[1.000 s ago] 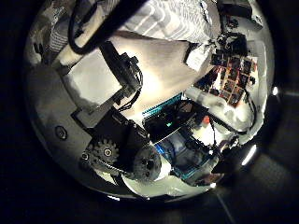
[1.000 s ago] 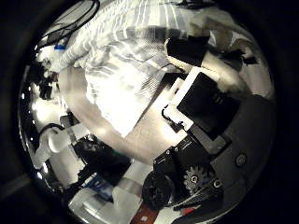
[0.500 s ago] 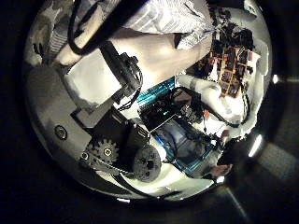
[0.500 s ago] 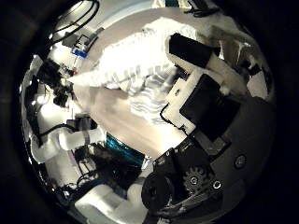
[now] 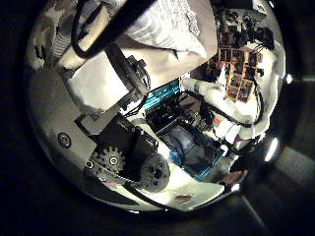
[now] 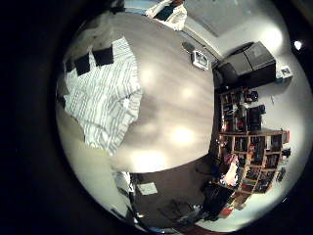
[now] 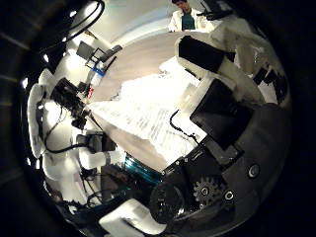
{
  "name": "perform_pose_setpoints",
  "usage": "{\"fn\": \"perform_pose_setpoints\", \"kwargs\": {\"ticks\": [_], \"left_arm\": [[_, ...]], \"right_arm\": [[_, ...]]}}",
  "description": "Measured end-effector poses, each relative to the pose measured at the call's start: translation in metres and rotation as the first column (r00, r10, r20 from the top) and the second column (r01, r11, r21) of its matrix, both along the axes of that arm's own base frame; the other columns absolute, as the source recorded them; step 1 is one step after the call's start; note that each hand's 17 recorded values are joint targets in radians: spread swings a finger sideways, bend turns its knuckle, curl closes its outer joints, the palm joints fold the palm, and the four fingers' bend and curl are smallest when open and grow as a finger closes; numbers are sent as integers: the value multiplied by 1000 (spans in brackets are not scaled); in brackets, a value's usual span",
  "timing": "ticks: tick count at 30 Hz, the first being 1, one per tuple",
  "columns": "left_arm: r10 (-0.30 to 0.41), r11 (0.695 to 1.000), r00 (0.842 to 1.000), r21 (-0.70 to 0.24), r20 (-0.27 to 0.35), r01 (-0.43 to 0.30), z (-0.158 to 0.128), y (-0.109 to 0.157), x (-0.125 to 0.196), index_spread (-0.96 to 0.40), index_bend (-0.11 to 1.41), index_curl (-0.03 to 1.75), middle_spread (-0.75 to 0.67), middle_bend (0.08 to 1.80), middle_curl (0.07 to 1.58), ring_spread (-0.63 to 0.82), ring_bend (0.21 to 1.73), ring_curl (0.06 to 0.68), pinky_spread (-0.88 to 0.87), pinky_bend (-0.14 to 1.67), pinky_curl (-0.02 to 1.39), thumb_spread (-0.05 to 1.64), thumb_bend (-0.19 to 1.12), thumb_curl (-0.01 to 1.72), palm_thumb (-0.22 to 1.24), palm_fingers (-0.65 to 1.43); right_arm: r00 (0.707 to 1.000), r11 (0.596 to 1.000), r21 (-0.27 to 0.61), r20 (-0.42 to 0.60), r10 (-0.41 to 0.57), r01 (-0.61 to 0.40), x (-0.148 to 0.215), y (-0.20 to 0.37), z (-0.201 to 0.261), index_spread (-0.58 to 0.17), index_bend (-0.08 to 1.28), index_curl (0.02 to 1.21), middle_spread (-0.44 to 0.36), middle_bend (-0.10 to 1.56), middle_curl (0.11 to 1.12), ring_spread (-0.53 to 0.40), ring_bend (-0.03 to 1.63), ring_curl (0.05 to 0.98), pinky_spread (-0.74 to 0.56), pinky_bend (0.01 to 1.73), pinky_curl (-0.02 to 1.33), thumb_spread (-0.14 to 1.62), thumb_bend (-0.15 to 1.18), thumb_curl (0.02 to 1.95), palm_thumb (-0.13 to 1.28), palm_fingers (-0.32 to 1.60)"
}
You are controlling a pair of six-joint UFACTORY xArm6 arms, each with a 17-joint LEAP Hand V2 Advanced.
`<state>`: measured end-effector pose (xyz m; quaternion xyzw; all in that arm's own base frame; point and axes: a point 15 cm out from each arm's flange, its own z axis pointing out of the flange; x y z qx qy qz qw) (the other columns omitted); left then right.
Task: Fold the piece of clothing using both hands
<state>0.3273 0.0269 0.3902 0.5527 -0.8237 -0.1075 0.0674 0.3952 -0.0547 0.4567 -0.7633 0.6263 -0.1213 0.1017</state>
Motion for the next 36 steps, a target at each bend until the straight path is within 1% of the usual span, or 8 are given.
{"fn": "perform_pose_setpoints", "kwargs": {"ticks": [3, 6, 9, 10, 14, 21, 29, 36], "left_arm": [[2, 1000, 1000, -13, -12, -2, -2, -2, -1, -734, 198, 1414, -589, 878, 957, -482, 1231, 496, -709, 847, 700, 1098, -15, 573, 723, 1091], [0, 1000, 1000, -11, -25, 0, -6, -2, -4, -731, 196, 1415, -590, 877, 958, -482, 1231, 496, -710, 845, 702, 1094, -15, 575, 726, 1091], [-7, 1000, 1000, -17, -25, 7, -8, 0, -4, -729, 196, 1416, -591, 877, 958, -482, 1231, 496, -711, 843, 704, 1092, -15, 576, 727, 1091], [-5, 1000, 1000, -17, -23, 5, -8, 1, -4, -729, 196, 1417, -592, 877, 958, -482, 1231, 496, -711, 843, 704, 1092, -15, 576, 727, 1091], [-8, 1000, 1000, -18, -20, 7, -9, 1, 4, -726, 196, 1418, -592, 878, 958, -483, 1230, 496, -712, 841, 707, 1091, -15, 577, 727, 1091], [-10, 1000, 1000, -18, -29, 9, -13, 1, 6, -723, 202, 1417, -591, 881, 957, -488, 1219, 496, -714, 836, 710, 1090, -15, 577, 727, 1093], [-8, 1000, 1000, -21, -26, 7, -12, 0, 5, -721, 209, 1418, -590, 880, 956, -488, 1212, 495, -716, 832, 713, 1096, -15, 577, 731, 1096], [1, 999, 1000, -38, -25, -2, -12, -5, 3, -719, 210, 1417, -590, 880, 955, -488, 1211, 496, -717, 829, 716, 1097, -15, 577, 731, 1096]], "right_arm": [[1000, 1000, 19, -25, 4, -4, 8, 3, -3, -264, 1038, 848, -175, 1205, 828, -212, 1338, 622, -307, 1299, 567, 1168, -54, 517, 793, 1134], [998, 1000, 8, -55, 17, -16, 3, 1, -12, -292, 903, 796, -190, 1129, 768, -238, 1264, 581, -390, 1232, 533, 1168, -59, 472, 661, 1063], [988, 999, 10, -149, 33, -32, -11, 0, -54, -335, 753, 747, -215, 1044, 715, -273, 1196, 545, -482, 1191, 499, 1158, -45, 441, 577, 987], [981, 999, 14, -188, 38, -36, -18, 0, -72, -354, 710, 733, -227, 989, 697, -285, 1170, 535, -507, 1192, 494, 1150, -49, 430, 545, 897], [951, 999, 25, -304, 52, -47, -51, 3, -126, -407, 521, 666, -263, 903, 657, -317, 1115, 498, -531, 1190, 467, 1130, -40, 403, 481, 759], [917, 997, 43, -392, 78, -67, -79, 14, -168, -448, 438, 624, -275, 794, 616, -310, 1040, 462, -421, 1087, 425, 1084, -32, 375, 413, 544], [876, 993, 60, -469, 118, -101, -103, 32, -205, -394, 355, 576, -223, 705, 576, -251, 988, 427, -211, 978, 362, 1043, -42, 343, 328, 329], [848, 993, 26, -518, 113, -116, -119, 31, -222, -333, 329, 547, -174, 664, 551, -194, 975, 407, -67, 904, 300, 1008, -34, 324, 288, 312]]}}
